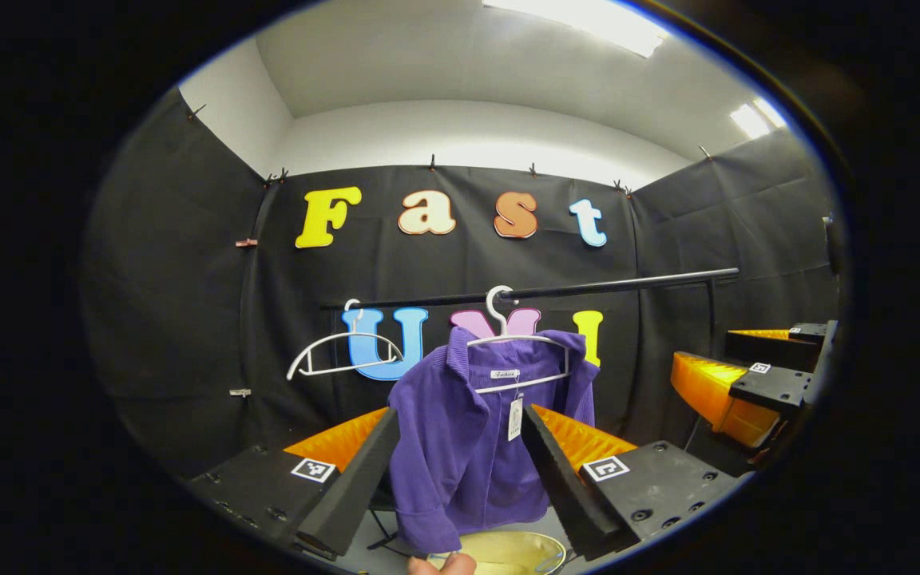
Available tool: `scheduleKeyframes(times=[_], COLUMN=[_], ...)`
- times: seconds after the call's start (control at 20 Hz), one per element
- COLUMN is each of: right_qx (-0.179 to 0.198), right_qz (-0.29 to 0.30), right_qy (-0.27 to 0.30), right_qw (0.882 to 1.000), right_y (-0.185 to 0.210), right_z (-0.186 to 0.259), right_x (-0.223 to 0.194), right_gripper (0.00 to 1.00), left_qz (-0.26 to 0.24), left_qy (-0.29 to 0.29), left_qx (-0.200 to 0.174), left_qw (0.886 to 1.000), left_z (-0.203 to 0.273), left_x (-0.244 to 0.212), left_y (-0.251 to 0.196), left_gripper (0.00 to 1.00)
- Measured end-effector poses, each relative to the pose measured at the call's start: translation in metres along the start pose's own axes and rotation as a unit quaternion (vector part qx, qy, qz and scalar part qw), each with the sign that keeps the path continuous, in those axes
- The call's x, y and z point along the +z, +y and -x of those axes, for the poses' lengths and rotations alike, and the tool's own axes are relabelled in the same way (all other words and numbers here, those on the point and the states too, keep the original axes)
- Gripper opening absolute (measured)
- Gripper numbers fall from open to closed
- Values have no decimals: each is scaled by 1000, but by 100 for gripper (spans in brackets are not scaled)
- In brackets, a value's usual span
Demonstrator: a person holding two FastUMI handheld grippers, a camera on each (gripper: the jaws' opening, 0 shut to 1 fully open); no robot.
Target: Grasp the clothes on the hanger with both hands and then place them into the laundry hamper below.
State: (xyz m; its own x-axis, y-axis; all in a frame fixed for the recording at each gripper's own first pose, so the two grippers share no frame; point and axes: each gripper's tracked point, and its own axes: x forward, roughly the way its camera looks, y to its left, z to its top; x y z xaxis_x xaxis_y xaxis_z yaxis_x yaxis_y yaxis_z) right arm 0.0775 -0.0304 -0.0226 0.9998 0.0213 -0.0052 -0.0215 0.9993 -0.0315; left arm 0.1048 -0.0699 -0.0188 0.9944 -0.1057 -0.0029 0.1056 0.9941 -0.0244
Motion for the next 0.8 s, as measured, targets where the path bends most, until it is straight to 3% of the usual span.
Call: scheduleKeyframes(times=[0.65,0.8], right_qx=[24,28], right_qz=[-37,-41], right_qy=[58,67], right_qw=[997,996], right_y=[-15,-16], right_z=[-105,-119], right_x=[-73,-85], right_gripper=[97,98], left_qz=[-12,-28], left_qy=[31,30], left_qx=[91,104], left_qw=[995,994], left_z=[-178,-202], left_x=[-76,-89], left_y=[-12,-9], left_gripper=[96,89])
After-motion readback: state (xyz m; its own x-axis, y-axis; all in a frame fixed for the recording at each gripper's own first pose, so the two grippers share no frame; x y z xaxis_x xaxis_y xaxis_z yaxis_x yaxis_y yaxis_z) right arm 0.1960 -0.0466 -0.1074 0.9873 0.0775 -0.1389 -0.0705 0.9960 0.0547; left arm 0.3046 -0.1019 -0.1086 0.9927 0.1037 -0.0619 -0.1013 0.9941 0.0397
